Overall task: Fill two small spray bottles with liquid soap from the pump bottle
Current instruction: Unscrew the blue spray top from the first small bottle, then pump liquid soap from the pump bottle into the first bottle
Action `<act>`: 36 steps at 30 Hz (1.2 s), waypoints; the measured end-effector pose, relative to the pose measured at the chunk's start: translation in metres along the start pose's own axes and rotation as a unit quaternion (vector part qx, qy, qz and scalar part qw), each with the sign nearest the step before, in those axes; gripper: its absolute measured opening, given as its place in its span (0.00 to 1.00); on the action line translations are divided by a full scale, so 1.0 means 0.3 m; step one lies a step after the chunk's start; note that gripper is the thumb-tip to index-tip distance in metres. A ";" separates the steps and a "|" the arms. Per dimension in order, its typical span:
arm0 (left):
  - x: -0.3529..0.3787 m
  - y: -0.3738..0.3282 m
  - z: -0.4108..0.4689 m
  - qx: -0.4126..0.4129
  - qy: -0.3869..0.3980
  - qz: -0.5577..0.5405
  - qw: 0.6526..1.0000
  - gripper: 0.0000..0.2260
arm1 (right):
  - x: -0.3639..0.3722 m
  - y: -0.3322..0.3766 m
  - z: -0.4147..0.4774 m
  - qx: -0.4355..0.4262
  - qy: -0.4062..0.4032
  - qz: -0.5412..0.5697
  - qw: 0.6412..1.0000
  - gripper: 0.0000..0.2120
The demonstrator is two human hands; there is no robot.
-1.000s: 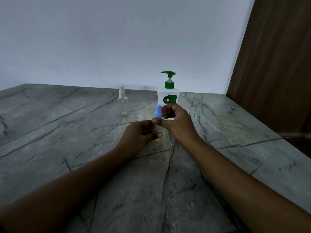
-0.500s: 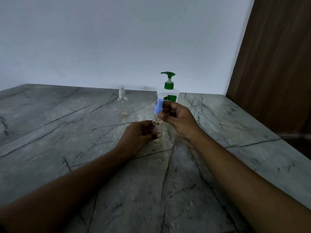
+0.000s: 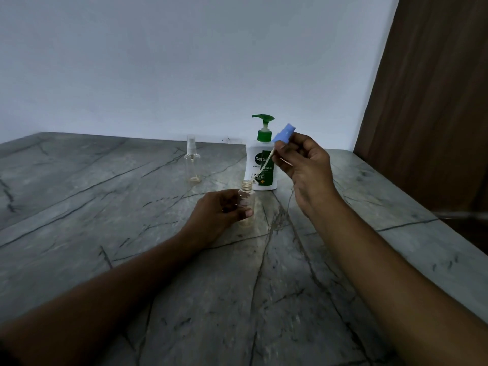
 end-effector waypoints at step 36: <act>-0.021 0.001 0.012 -0.008 -0.073 0.009 0.997 0.19 | -0.245 -0.047 0.122 0.182 0.020 -0.489 0.853 0.10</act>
Point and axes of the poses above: each hand's wrist, its own z-axis towards the middle knuckle, its own x-axis out of the palm, y = z × x, the point moved 2 cm from there along z, towards the middle knuckle, and after that the axes turned 8 degrees about -y, right-handed, at the moved point
